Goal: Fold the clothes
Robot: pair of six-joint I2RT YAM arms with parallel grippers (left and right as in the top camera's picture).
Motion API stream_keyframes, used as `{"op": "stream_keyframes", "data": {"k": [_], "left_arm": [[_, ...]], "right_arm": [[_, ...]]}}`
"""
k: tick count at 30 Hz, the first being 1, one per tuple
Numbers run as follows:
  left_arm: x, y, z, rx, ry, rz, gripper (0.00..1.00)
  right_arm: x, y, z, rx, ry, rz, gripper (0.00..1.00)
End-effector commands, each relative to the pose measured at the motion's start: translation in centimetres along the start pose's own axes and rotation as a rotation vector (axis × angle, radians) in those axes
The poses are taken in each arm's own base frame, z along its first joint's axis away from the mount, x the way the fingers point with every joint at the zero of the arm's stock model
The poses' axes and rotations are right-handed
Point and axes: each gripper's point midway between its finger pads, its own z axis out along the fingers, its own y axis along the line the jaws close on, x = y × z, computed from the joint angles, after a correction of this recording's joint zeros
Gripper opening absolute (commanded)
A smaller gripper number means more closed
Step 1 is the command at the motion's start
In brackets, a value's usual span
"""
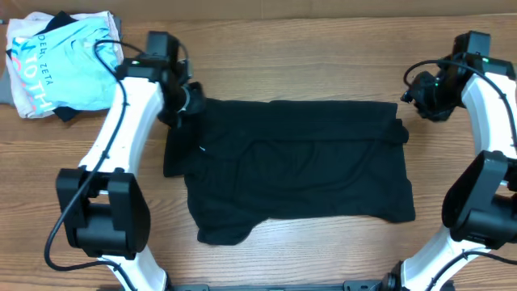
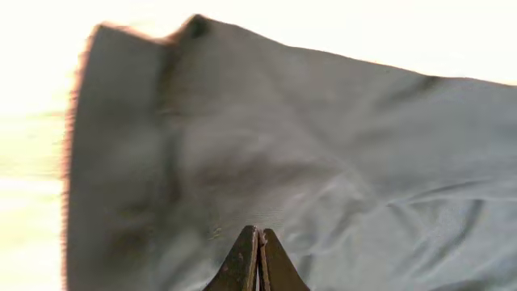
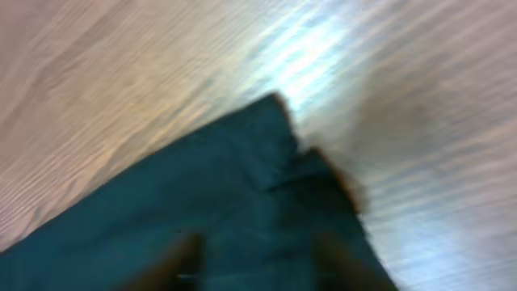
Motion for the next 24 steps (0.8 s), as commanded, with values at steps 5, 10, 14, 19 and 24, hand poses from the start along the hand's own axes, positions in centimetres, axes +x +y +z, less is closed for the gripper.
{"op": "stream_keyframes", "data": {"k": [5,10,14,19,24], "left_arm": [[1.5,-1.2,5.1,-0.012,0.083,0.018,0.04],[2.8,0.8,8.4,-0.052,0.173,-0.020,0.04],[3.1,3.0,9.6,-0.102,0.203,-0.052,0.04],[3.3,5.1,10.5,-0.140,0.226,-0.082,0.04],[3.2,7.4,10.9,-0.223,0.223,-0.094,0.04]], "right_arm": [[2.0,3.5,3.5,-0.043,0.068,-0.101,0.04],[2.4,2.8,6.2,0.014,0.094,-0.106,0.04],[2.4,2.5,8.0,0.018,0.108,-0.108,0.04],[2.9,1.5,10.1,0.044,0.142,-0.099,0.04],[3.3,0.5,12.4,0.074,0.168,-0.093,0.04]]}}
